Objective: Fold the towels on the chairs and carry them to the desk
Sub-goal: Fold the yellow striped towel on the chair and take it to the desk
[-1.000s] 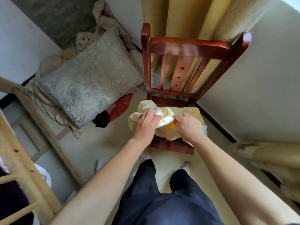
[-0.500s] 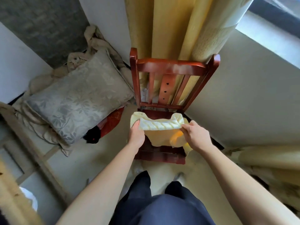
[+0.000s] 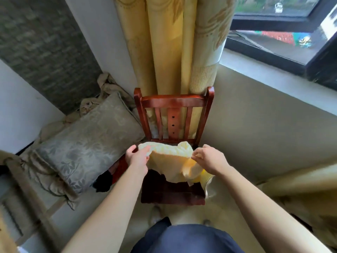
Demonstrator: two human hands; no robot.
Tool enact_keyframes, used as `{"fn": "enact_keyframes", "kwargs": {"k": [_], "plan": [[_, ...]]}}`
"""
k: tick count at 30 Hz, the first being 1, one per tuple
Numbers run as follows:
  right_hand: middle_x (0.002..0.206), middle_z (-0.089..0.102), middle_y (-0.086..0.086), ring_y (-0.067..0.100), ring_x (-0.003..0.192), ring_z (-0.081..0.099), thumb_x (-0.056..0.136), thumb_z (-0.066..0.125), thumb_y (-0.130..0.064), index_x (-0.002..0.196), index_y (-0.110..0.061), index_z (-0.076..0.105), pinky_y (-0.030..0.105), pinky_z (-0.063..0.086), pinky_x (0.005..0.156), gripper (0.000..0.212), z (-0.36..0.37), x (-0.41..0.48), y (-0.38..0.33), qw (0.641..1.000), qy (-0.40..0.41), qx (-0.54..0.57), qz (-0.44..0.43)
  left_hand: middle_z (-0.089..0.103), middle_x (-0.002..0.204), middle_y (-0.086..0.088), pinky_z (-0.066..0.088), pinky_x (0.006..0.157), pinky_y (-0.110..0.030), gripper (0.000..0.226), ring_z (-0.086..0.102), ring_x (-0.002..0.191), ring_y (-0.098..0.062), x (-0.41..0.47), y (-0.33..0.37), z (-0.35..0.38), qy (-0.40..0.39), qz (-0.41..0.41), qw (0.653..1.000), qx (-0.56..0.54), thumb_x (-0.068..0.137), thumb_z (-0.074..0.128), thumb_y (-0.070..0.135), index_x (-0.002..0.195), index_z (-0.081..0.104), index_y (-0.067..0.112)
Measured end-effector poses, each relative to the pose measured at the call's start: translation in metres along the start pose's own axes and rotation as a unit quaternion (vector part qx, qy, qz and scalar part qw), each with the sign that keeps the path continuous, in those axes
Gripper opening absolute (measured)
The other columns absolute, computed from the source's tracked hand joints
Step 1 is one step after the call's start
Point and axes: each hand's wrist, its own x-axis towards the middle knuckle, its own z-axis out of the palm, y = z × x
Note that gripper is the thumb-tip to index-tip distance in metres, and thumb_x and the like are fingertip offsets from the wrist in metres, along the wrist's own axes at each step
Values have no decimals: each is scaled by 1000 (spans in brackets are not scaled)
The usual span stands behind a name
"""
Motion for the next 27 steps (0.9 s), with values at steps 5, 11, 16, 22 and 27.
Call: {"fn": "enact_keyframes", "kwargs": {"k": [5,11,16,22,27], "plan": [[138,57,4,26,128,52,86,50,-14,140,-24,52,34,46,97,55,-28,-8,67,951,70,192,231,69,92,-13,44,51,-18,36,55,66,-17,-12,29,-16,89,47,992,-74,79,71,-8,112,65,4],[125,62,22,39,118,58,88,53,-5,115,-2,64,39,49,95,30,-56,-36,163,902,130,161,378,58,134,-14,53,86,-33,49,63,113,-29,-11,65,-75,194,109,961,-165,89,53,1,137,50,11],[113,66,19,37,105,64,80,62,-18,100,-5,64,37,51,84,24,-70,-50,188,901,79,165,393,57,126,-24,56,68,-31,51,67,97,-32,-20,73,-85,248,170,935,-190,88,45,-5,138,47,4],[135,57,5,26,128,51,83,75,-32,134,-20,57,36,44,105,55,-87,-57,147,904,87,346,234,53,135,-14,56,87,-37,52,61,106,-25,-60,59,-71,230,167,944,-165,87,38,-4,134,46,15],[131,61,8,30,123,55,87,61,-25,124,-33,62,36,45,97,38,-114,-97,157,912,182,249,270,37,152,-17,33,109,-35,45,37,139,-30,-84,107,-113,216,139,947,-191,101,40,6,146,39,1]]}}
